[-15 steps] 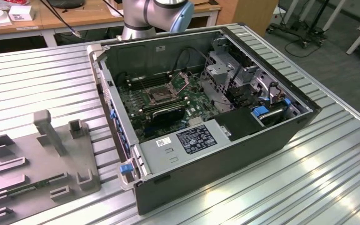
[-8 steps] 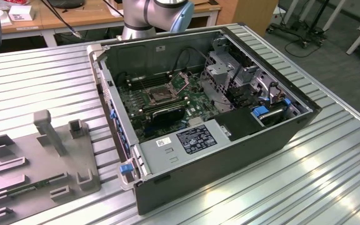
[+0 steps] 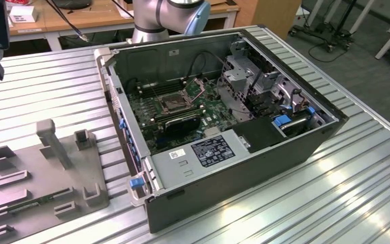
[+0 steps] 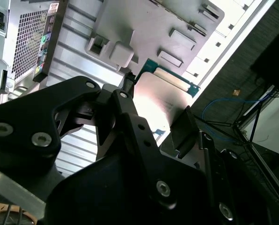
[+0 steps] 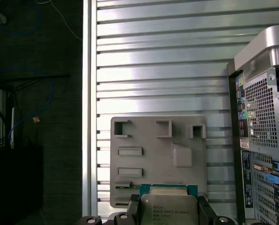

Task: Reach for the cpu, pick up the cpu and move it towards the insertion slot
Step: 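Pick up the cpu and move it towards the insertion slot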

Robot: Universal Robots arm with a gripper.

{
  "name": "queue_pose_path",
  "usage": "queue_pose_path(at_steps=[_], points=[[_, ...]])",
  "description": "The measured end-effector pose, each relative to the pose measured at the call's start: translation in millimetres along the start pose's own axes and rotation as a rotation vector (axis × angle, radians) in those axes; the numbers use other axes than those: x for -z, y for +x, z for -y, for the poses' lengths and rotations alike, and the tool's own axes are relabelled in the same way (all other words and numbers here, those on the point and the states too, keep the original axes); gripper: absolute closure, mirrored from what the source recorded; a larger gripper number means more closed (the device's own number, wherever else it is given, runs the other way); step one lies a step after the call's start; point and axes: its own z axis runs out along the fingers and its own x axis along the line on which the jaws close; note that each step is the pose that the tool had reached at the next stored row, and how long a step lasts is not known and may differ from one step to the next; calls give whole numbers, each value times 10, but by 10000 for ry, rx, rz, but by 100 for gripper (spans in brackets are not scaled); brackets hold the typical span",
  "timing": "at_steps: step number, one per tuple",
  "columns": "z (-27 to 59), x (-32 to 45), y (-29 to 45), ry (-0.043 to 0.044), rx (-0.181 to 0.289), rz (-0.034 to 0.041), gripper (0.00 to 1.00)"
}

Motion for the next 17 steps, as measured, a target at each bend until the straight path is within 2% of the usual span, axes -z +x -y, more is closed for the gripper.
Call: queue_pose_path(at_steps=[14, 17], points=[[-4, 1, -131, 0, 1, 0, 45], [-5, 1, -135, 0, -1, 0, 45]])
